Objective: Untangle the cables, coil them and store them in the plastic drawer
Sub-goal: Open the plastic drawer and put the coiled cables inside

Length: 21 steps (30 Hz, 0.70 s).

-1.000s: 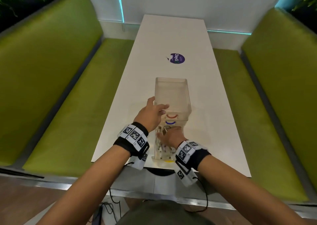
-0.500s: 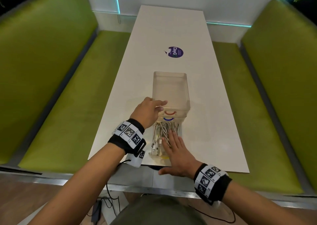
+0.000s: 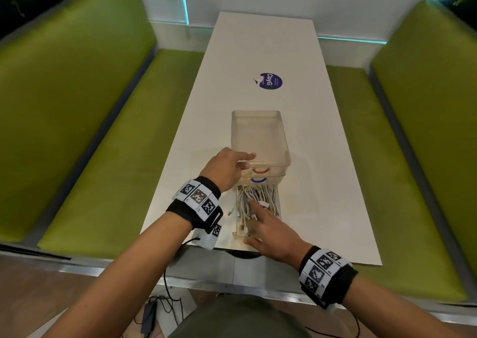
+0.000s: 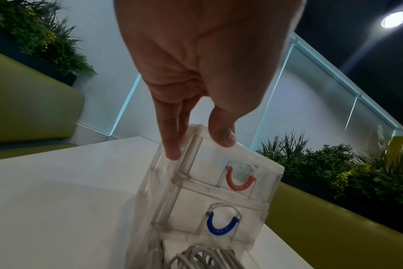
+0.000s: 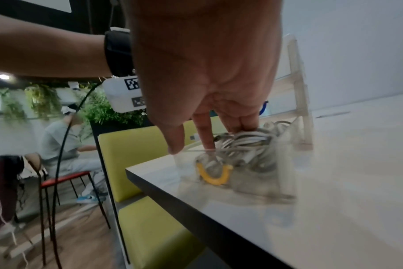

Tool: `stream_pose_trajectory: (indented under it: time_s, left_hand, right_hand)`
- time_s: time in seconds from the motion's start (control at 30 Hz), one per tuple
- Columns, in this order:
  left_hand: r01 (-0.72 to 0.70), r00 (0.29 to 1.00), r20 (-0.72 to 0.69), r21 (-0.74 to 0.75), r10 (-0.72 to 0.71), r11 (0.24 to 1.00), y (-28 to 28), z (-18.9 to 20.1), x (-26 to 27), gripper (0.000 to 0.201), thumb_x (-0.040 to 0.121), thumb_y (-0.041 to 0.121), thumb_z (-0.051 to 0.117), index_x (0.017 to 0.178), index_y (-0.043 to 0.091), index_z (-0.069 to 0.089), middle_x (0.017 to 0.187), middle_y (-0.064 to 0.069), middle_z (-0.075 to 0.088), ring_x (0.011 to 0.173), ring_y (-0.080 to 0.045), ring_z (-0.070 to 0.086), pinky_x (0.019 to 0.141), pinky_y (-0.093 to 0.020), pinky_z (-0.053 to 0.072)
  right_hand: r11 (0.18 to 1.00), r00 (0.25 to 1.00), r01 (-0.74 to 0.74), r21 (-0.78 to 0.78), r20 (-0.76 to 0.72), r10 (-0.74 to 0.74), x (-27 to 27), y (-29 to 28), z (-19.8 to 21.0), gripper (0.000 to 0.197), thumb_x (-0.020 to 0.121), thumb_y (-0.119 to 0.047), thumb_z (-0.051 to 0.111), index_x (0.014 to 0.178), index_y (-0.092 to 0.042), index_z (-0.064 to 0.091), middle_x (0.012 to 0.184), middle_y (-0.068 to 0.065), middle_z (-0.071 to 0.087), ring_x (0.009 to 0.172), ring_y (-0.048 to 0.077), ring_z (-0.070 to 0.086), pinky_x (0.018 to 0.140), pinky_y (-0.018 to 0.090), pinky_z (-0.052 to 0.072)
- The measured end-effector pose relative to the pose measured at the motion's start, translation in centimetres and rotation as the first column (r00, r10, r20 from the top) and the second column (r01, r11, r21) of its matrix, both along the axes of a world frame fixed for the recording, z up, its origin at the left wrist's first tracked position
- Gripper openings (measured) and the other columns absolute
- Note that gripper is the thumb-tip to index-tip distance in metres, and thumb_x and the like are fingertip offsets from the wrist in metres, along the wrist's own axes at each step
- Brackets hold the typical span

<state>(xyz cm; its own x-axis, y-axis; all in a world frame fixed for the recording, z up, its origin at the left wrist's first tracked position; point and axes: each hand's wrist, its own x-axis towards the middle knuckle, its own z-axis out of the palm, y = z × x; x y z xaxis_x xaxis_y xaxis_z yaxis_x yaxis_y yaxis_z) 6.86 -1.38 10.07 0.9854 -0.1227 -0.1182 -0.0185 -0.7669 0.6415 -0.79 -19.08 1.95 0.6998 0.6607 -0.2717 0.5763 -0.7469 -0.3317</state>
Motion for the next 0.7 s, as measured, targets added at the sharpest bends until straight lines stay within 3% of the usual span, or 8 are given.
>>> stream_pose_trajectory:
  time_s: [0.07,0.17,0.23,0.33,0.4,0.47,0.6,0.7]
  left_hand:
    - [-0.007,1.0,-0.004,-0.004,0.007,1.0,-0.1,-0.1,0.0,0.035,0.096,0.017,0.052,0.126,0.034,0.061,0.119,-0.01,0.058,0.113,-0.027,0.057,0.095,-0.034,0.045]
    - [-0.007,1.0,-0.011,-0.005,0.007,1.0,-0.1,-0.1,0.0,0.034,0.097,0.017,0.052,0.126,0.033,0.061,0.119,-0.01,0.057,0.114,-0.026,0.056,0.095,-0.032,0.044]
    - [0.0,1.0,0.015,-0.003,0.0,1.0,-0.1,-0.1,0.0,0.035,0.096,0.014,0.052,0.125,0.032,0.061,0.118,-0.009,0.058,0.112,-0.023,0.058,0.093,-0.028,0.043]
    - [0.014,0.999,0.036,-0.008,-0.014,1.0,-0.1,0.3,0.0,0.037,0.096,0.007,0.05,0.124,0.028,0.063,0.119,-0.006,0.06,0.097,-0.006,0.058,0.086,-0.019,0.039]
    - [0.017,0.999,0.033,-0.01,-0.016,1.0,0.0,0.5,-0.1,0.039,0.096,0.005,0.049,0.124,0.028,0.063,0.12,-0.004,0.059,0.086,0.001,0.051,0.085,-0.017,0.038]
    - [0.012,1.0,0.027,-0.003,-0.012,1.0,0.0,0.5,-0.2,0.039,0.096,0.006,0.049,0.124,0.03,0.063,0.12,-0.005,0.057,0.088,-0.001,0.053,0.086,-0.018,0.038]
    - [-0.015,1.0,0.014,-0.007,0.015,1.0,0.0,0.2,-0.1,0.039,0.096,0.007,0.05,0.123,0.031,0.063,0.106,0.001,0.054,0.103,-0.013,0.059,0.087,-0.021,0.039]
    - [-0.009,1.0,0.008,-0.014,0.009,1.0,0.0,0.2,-0.1,0.038,0.095,0.008,0.051,0.122,0.031,0.064,0.107,0.001,0.054,0.094,-0.007,0.055,0.086,-0.021,0.039]
  right_hand:
    - [0.998,0.999,-0.034,0.053,0.023,0.033,0.1,-0.6,-0.1,0.051,0.092,-0.032,0.055,0.135,-0.006,0.045,0.159,0.016,0.003,0.145,0.035,0.017,0.118,0.042,0.022]
    - [0.992,0.992,-0.118,-0.044,-0.047,0.116,-0.4,-0.7,-0.4,0.082,0.093,-0.037,0.051,0.152,-0.008,0.002,0.158,0.012,-0.017,0.146,0.026,-0.016,0.12,0.038,-0.009]
    - [0.969,0.983,-0.184,-0.165,-0.052,0.177,-0.4,-0.3,-0.6,0.095,0.092,-0.049,0.049,0.149,-0.008,-0.015,0.155,0.013,-0.025,0.143,0.027,-0.026,0.118,0.038,-0.016]
    - [0.985,0.98,-0.163,-0.063,-0.123,0.154,0.4,0.9,0.9,0.081,0.095,-0.042,0.049,0.15,-0.002,0.005,0.159,0.018,-0.004,0.147,0.03,-0.007,0.119,0.035,-0.005]
    - [0.974,0.992,0.04,0.224,-0.13,-0.011,1.1,0.7,2.3,0.05,0.096,-0.021,0.048,0.142,-0.008,0.035,0.151,0.013,0.033,0.14,0.027,0.029,0.114,0.031,0.023]
    - [0.924,0.983,0.172,0.343,0.004,-0.184,1.3,-0.7,2.7,0.036,0.092,-0.007,0.048,0.127,-0.013,0.054,0.131,0.007,0.053,0.12,0.025,0.051,0.096,0.032,0.043]
    - [0.963,0.983,0.163,0.216,0.052,-0.178,0.6,-3.2,0.7,0.026,0.091,-0.008,0.052,0.113,-0.012,0.066,0.117,0.006,0.058,0.109,0.025,0.054,0.087,0.031,0.047]
    - [0.972,0.991,0.098,0.214,0.066,-0.115,0.3,-3.0,-0.4,0.029,0.09,-0.004,0.052,0.114,-0.009,0.067,0.121,0.008,0.059,0.112,0.027,0.056,0.089,0.034,0.049]
